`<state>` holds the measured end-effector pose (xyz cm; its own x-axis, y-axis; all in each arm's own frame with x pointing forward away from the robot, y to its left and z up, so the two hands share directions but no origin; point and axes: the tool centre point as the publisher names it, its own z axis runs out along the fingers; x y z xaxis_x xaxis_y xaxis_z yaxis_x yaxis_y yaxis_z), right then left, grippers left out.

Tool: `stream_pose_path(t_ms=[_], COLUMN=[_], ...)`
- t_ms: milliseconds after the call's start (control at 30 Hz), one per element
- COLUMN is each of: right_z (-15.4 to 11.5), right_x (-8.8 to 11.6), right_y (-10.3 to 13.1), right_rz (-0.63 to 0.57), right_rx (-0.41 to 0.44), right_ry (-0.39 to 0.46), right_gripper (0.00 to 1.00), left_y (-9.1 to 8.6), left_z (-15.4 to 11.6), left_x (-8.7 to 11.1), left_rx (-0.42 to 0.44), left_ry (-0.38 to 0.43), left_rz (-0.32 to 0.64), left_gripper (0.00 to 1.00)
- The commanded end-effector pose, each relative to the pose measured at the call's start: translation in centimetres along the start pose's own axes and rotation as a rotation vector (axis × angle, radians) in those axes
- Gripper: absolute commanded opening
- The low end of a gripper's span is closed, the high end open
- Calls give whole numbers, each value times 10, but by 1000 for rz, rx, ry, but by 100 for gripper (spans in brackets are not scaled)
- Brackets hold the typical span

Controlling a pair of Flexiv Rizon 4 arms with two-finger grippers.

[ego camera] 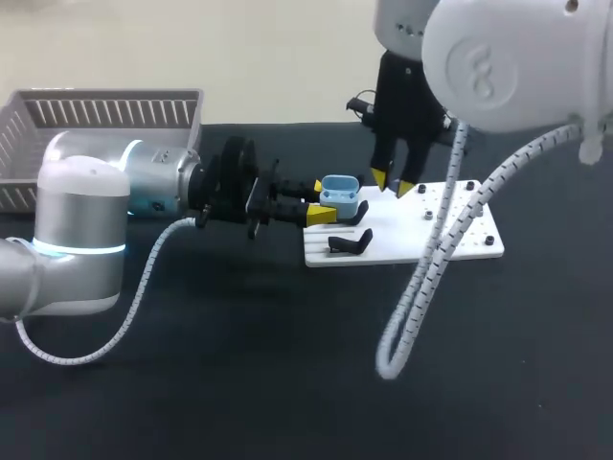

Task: Pick up each earbud case from the left stands, insert the matching earbuds, close the lid, and place the case in the box.

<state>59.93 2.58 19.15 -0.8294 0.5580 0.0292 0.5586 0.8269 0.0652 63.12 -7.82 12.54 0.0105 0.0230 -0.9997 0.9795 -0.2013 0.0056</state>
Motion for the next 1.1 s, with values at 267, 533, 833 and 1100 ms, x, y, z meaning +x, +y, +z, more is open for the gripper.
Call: stream_pose_path(t_ms=[267, 533, 833, 1100], right_z=[-4, -4, 3, 6], right_x=[14, 21, 22, 21], right_y=[24, 43, 56, 54], right_rz=[140, 165, 124, 127], right_rx=[-13, 28, 64, 74], right_ry=[-1, 26, 17, 17], right_gripper=[0, 0, 0, 0], left_y=[-1, -1, -1, -1], left_z=[0, 0, 0, 0], left_x=[1, 1, 1, 1], left_rx=[-2, -2, -2, -2], left_ry=[-3, -3, -3, -3], left_rz=[3, 3, 3, 3], left_gripper=[0, 0, 0, 0])
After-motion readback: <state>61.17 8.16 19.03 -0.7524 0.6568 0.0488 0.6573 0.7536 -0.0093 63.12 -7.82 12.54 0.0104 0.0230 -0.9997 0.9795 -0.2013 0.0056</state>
